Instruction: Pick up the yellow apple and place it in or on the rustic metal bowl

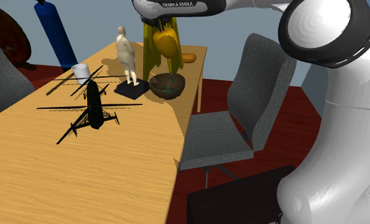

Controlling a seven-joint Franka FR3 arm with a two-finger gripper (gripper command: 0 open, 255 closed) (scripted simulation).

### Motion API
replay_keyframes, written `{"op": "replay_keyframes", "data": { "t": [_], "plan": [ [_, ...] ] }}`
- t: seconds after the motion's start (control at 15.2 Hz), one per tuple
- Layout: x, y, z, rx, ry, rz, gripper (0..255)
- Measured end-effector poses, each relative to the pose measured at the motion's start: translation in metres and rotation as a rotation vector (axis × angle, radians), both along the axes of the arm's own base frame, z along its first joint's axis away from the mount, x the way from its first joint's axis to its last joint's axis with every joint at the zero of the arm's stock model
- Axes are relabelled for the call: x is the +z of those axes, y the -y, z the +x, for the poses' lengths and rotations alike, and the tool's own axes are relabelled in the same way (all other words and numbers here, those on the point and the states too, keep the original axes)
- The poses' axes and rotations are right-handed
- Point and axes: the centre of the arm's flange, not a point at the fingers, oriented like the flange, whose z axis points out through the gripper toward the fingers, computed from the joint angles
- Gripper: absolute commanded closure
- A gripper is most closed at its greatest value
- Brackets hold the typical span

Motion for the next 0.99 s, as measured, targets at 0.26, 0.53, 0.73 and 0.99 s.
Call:
{"op": "replay_keyframes", "data": {
  "t": [0.26,0.53,0.73,0.99],
  "plan": [
    [-0.022,0.001,0.0,0.0,0.0,0.0,255],
    [-0.043,0.001,0.0,0.0,0.0,0.0,255],
    [-0.058,0.001,0.0,0.0,0.0,0.0,255],
    [-0.08,0.001,0.0,0.0,0.0,0.0,255]
  ]
}}
